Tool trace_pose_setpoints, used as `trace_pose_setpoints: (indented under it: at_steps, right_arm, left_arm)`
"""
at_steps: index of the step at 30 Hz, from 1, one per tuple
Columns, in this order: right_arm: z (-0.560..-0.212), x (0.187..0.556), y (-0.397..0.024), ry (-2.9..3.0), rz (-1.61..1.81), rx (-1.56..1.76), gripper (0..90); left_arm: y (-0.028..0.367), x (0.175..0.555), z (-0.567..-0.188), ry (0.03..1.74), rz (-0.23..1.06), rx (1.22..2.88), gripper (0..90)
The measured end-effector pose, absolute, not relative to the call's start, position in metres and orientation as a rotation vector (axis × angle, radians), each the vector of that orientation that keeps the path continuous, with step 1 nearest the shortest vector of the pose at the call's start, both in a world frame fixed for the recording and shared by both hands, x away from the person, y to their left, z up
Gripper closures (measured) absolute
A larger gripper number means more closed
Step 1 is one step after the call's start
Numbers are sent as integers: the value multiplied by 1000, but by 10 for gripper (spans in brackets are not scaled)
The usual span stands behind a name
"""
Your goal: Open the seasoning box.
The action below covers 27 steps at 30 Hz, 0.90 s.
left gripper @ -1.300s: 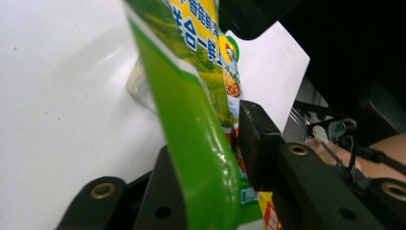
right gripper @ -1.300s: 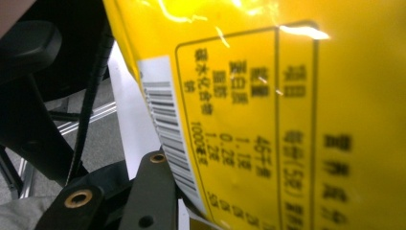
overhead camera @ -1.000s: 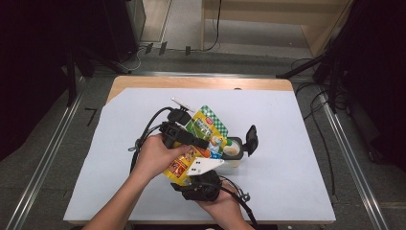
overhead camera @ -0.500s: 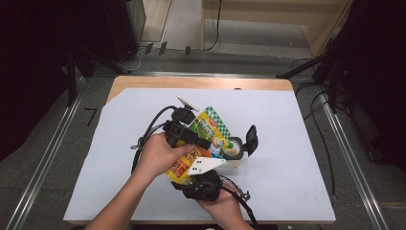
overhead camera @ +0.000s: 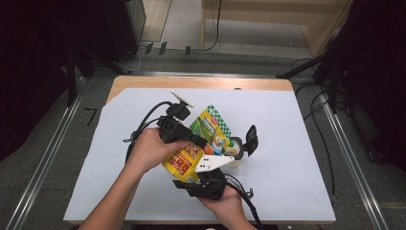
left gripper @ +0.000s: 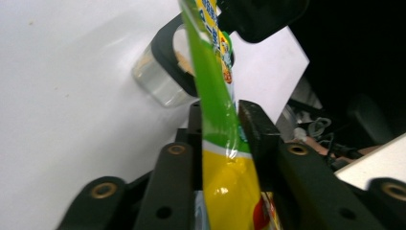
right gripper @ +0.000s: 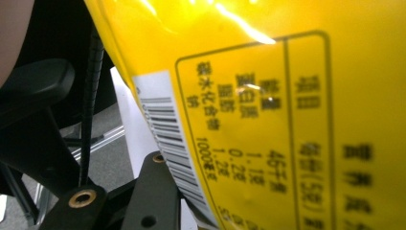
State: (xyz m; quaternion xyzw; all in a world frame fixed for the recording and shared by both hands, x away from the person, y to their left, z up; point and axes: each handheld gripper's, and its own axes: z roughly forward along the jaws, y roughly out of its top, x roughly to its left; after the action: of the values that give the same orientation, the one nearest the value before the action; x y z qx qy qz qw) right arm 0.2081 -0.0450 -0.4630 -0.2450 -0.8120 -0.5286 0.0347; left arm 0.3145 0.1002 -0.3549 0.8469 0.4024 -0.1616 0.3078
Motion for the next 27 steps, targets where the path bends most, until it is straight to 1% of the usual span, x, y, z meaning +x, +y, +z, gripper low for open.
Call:
trace_pose_setpoints:
  at_steps: [3, 6, 11, 15, 18, 22, 27]
  right_arm:
    - [-463, 207, -42, -2514, -1605, -743, 706]
    - [-463, 207, -41, -2530, -1598, -745, 702]
    - [-462, 207, -38, -2553, -1573, -763, 690]
    - [-464, 207, -36, -2601, -1546, -774, 649]
    - [-465, 207, -33, -2632, -1514, -783, 640]
    - [-467, 208, -32, -2669, -1472, -841, 588]
    - [-468, 210, -33, -2671, -1445, -886, 613]
  left_arm:
    - [97, 313, -353, 1070, -399, 2271, 804]
    - [93, 313, -350, 1096, -382, 2268, 830]
    - [86, 311, -350, 1101, -344, 2286, 847]
    - [83, 309, -350, 1095, -321, 2292, 851]
    - [79, 306, -350, 1096, -283, 2316, 854]
    - [76, 305, -350, 1107, -244, 2314, 863]
    - [71, 300, -351, 1117, -198, 2324, 865]
